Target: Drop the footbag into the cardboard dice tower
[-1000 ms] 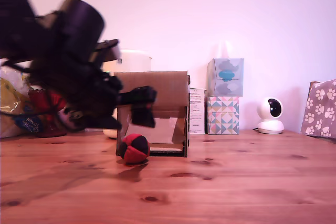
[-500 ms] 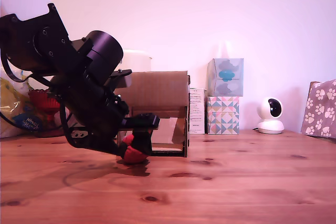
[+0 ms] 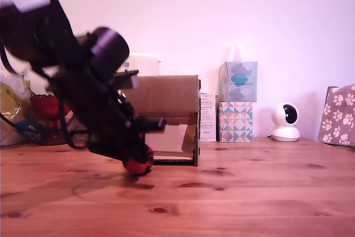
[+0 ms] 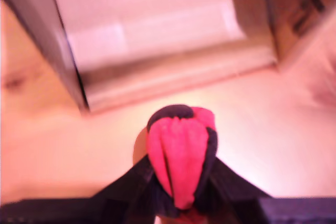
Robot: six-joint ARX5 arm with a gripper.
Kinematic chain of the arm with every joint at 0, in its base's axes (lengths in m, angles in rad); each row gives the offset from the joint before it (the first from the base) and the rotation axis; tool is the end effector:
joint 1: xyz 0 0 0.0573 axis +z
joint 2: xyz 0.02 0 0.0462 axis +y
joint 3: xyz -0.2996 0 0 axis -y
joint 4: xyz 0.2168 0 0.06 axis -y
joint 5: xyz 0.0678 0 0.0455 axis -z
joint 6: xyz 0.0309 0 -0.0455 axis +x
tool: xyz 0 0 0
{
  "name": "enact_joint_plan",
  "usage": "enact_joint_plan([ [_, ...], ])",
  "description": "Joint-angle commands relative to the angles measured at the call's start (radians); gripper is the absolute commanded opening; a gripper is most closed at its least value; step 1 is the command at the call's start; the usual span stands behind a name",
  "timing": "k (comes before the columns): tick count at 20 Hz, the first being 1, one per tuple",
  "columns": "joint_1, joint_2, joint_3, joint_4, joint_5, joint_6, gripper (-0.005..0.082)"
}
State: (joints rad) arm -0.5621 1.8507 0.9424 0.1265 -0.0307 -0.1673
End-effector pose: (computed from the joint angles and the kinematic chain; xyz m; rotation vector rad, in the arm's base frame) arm 0.2996 -0.1876 0.1879 0.0753 0.7939 -0.4379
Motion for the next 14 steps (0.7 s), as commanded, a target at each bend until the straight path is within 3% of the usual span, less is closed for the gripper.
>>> enact_joint_plan([
  [1,-0.001,-0.082,-0.011,-0.065,0.047,0.011,0.0125],
  [3,-0.001,-0.176,-0.011,-0.149,0.089,0.011,0.0125],
  [8,-0.002,-0.404,-0.011,-0.234,0.114,0.011,0.0125],
  [11,-0.002,-0.496,-0.011,-0.193,0.111,0.033,0.0125],
  [14,-0.002,-0.517,-0.011,-0.053,0.108,0.067,0.0125],
])
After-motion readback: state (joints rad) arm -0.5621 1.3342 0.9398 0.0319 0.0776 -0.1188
